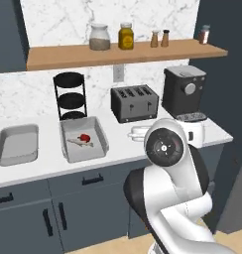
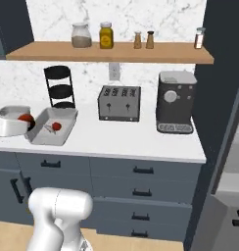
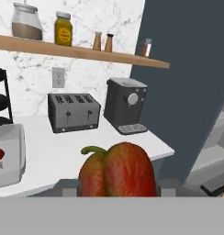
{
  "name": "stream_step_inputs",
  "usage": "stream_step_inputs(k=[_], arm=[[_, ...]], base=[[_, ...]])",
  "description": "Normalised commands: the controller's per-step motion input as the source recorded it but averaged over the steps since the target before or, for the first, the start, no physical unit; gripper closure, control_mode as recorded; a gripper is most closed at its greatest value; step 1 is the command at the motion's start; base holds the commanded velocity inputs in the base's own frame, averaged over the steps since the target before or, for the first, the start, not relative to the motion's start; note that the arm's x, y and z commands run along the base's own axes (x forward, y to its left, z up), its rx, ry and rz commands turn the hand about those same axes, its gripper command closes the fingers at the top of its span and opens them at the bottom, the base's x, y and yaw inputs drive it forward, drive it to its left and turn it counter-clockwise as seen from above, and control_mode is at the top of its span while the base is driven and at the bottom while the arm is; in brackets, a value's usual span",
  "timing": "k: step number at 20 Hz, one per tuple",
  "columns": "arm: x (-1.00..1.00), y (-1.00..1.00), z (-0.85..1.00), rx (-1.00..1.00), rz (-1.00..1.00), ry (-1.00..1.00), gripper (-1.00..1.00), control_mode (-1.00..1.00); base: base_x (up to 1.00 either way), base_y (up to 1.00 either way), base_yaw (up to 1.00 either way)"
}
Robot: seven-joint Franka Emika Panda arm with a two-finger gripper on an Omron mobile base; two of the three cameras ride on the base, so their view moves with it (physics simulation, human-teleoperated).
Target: Place one bell pepper and one fish in each tupperware on the nearby counter, to pack two identical lunches.
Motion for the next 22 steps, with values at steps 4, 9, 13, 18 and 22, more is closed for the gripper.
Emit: stream_step_inputs(k=[4,9,13,18,22], arm=[[0.0,0.0,0.0,0.0,0.0,0.0,1.0,1.0],[0.0,0.0,0.0,0.0,0.0,0.0,1.0,1.0],[0.0,0.0,0.0,0.0,0.0,0.0,1.0,1.0],[0.08,0.2,-0.15,-0.04,0.0,0.05,1.0,-1.0],[0.41,0.44,-0.7,-0.04,0.0,0.37,1.0,-1.0]], base=[[0.79,1.0,0.0],[0.57,1.0,0.0],[0.4,1.0,0.0],[0.36,0.8,0.0],[0.0,0.0,0.0]])
